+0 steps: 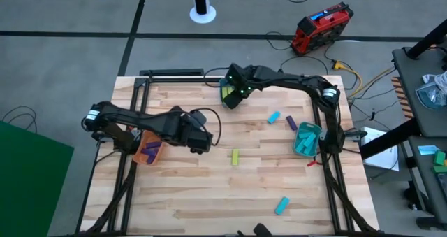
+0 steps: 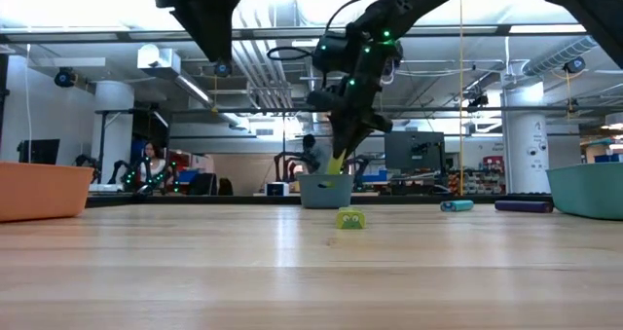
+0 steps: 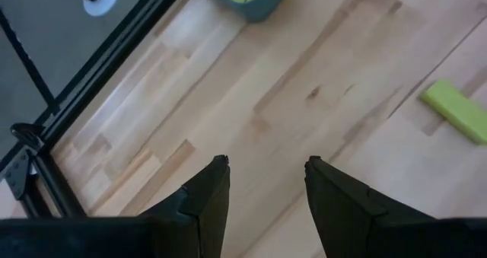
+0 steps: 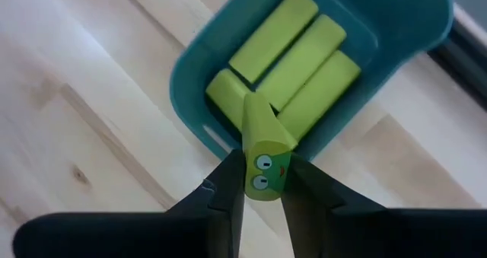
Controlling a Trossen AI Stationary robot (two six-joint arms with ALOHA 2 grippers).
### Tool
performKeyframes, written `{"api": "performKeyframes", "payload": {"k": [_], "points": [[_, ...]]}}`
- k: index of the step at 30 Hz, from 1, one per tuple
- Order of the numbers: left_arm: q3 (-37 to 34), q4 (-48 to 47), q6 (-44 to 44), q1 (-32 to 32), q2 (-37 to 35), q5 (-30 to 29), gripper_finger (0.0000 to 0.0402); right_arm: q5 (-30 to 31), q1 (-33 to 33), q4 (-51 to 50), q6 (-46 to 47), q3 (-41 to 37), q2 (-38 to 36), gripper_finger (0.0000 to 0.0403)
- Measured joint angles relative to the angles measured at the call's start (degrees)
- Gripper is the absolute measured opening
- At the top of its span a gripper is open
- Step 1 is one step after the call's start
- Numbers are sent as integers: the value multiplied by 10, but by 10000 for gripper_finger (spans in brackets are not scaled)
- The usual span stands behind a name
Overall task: Sort blocks
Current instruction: Put the green block into the blue bin, then put the blue block into the light blue bin
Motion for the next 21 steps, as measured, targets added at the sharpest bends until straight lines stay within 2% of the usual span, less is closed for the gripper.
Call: {"api": "performKeyframes", "payload": {"k": [10, 14, 21], "points": [[0, 0, -6, -2, -13, -19, 151, 21, -3, -5, -60, 49, 12, 112], [0, 1, -6, -2, -13, -28, 151, 56, -4, -7, -64, 58, 9, 143], [0, 3, -6, -2, -13, -28, 151, 59, -2, -83, -70, 96, -15, 170]]}}
